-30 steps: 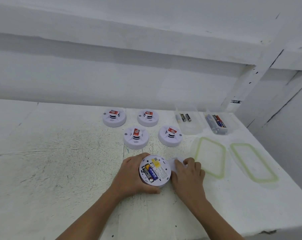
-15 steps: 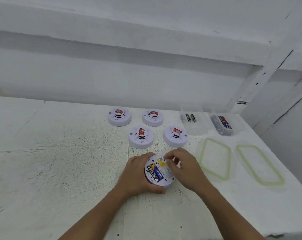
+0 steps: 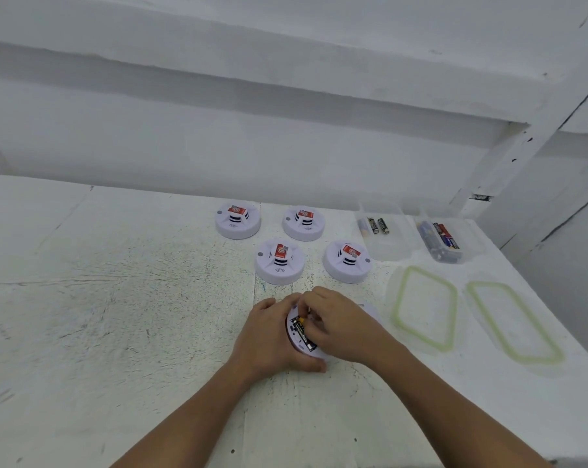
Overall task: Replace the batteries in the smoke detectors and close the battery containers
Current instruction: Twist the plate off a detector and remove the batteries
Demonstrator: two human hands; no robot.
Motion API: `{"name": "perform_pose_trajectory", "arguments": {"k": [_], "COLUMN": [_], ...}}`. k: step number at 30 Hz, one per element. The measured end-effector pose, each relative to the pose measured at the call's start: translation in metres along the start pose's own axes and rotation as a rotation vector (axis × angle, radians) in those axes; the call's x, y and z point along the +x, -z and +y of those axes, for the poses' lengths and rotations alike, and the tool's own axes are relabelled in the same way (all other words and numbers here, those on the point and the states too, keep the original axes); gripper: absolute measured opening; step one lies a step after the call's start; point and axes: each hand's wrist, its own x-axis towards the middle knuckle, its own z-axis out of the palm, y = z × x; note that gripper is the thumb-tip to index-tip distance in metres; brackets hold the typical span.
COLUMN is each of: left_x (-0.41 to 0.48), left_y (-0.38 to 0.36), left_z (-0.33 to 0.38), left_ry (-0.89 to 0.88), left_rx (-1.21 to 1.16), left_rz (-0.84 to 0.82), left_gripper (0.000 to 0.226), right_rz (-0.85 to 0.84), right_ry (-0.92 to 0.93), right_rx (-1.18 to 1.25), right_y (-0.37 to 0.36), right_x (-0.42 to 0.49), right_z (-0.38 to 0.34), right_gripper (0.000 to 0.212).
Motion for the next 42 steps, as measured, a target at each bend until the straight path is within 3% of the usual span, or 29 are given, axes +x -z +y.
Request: {"name": "perform_pose_trajectory", "arguments": {"k": [8,13,18,20,22,28,32,34,37,40,42], "left_x": [0.001,0.003,0.002,0.003,0.004,0.006,0.006,0.007,0.008,0.008,0.007], "left_y": [0.000,-0.002,-0.003,-0.005,-0.007,-0.008,-0.012,-0.013,-0.015,-0.017,-0.017], "left_z": [0.001,0.000,0.000,-0.001,-0.002,0.003,-0.001,-0.003,-0.005,-0.006,-0.005], "left_ry": [0.001,0.019,0.079,0.093,0.110,0.139,0.190,0.207,0.220,0.236,0.234], "left_rx": [0.027,0.030,0.035,0.038,0.032,-0.009,-0.009,-0.002,-0.007,-0.006,-0.001], "left_rz": [0.011,0.026,0.016,0.016,0.013,0.053,0.055,0.055,0.049,0.047,0.050], "left_gripper": [0.071,0.062,0.091,0.091,0.088,0.088,0.098,0.102,0.104,0.107,0.106], "right_rz": [-0.080,-0.045,-0.002,0.020,0.112,0.342,0.254,0.173,0.178,0.189,0.180], "right_ry": [0.000,-0.004,-0.312,-0.430,-0.509,-0.633,-0.619,-0.611,-0.615,-0.628,-0.648], "right_rx": [0.040,0.159,0.630,0.884,0.968,0.688,0.193,-0.021,-0.129,-0.174,-0.173], "right_y": [0.008,0.012,0.033,0.053,0.079,0.129,0.126,0.120,0.108,0.102,0.097], "right_x": [0.007,0.002,0.009,0.020,0.034,0.081,0.102,0.108,0.114,0.113,0.112], "right_z": [0.000,-0.001,0.015,0.033,0.057,0.138,0.171,0.174,0.179,0.180,0.185], "right_gripper": [0.016,0.014,0.013,0.013,0.015,0.020,0.025,0.017,0.033,0.017,0.021]}}
